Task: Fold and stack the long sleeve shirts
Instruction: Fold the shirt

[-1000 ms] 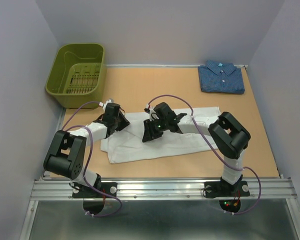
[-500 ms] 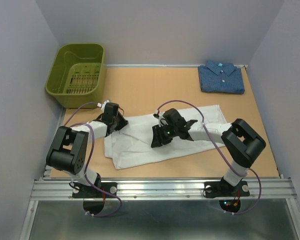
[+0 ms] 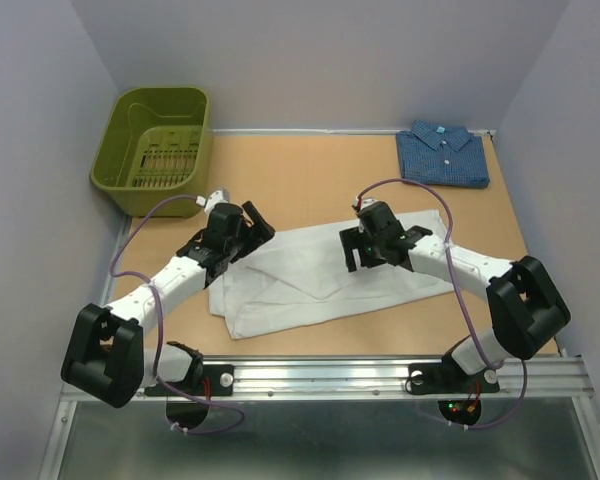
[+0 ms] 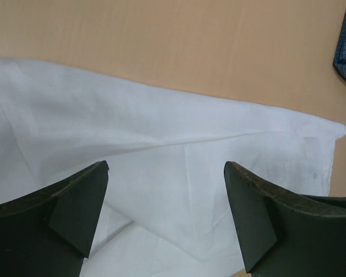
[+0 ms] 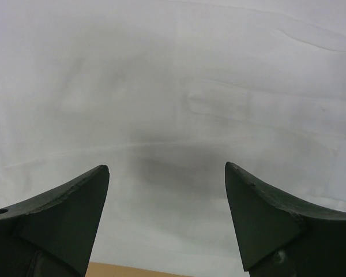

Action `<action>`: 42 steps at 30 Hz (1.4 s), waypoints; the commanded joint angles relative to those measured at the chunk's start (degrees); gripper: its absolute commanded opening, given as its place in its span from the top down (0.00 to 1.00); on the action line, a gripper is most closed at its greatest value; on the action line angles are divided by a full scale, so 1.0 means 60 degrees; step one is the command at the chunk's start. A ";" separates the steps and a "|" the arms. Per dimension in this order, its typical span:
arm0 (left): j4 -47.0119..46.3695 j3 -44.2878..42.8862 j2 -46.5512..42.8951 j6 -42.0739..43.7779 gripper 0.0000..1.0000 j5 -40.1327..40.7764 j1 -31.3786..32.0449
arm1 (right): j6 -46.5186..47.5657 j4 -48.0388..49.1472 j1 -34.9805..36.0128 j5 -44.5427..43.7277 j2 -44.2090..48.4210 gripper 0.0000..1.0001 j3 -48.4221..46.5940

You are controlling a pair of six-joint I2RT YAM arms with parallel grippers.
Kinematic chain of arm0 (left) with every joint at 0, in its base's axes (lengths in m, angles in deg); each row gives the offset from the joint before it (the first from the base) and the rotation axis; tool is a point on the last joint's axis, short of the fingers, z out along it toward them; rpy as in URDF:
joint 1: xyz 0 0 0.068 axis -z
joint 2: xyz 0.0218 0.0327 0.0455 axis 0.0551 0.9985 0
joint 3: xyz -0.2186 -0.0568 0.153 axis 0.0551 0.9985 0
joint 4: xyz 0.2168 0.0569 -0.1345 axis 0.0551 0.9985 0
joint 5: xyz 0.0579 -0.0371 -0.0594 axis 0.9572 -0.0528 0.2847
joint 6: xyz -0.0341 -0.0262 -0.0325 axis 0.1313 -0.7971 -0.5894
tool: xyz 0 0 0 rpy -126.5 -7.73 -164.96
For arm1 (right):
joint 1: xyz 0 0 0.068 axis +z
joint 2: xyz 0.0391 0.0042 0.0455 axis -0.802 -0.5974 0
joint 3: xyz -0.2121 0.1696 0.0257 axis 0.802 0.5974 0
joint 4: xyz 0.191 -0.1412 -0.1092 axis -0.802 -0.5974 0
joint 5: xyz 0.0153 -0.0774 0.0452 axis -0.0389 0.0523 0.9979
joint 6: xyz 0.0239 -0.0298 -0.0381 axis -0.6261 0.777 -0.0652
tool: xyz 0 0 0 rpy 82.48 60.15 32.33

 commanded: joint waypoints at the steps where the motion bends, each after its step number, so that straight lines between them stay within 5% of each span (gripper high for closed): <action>1: 0.0631 0.0234 0.0151 -0.0471 0.09 0.0269 0.0391 | 0.0336 -0.0575 -0.0248 -0.1175 -0.0088 0.14 -0.0300; 10: 0.0353 -0.0673 0.2669 -0.0120 0.13 -0.0024 0.0701 | 0.0190 -0.0736 -0.0248 -0.0400 -0.0543 0.15 0.0066; 17: 0.0440 -0.1932 0.4632 0.0451 0.13 0.0210 0.0701 | -0.0059 -0.1132 -0.0234 0.1547 -0.0835 0.15 0.0168; 30: 0.1070 -0.7761 0.8456 0.2911 0.11 0.0547 0.0686 | -0.1024 0.0097 0.1332 0.4771 -0.2109 0.15 -0.0123; 42: 0.1247 -1.2757 1.1211 0.4624 0.10 0.0636 0.0423 | -0.1319 0.0802 0.2022 0.4159 -0.2903 0.14 -0.2014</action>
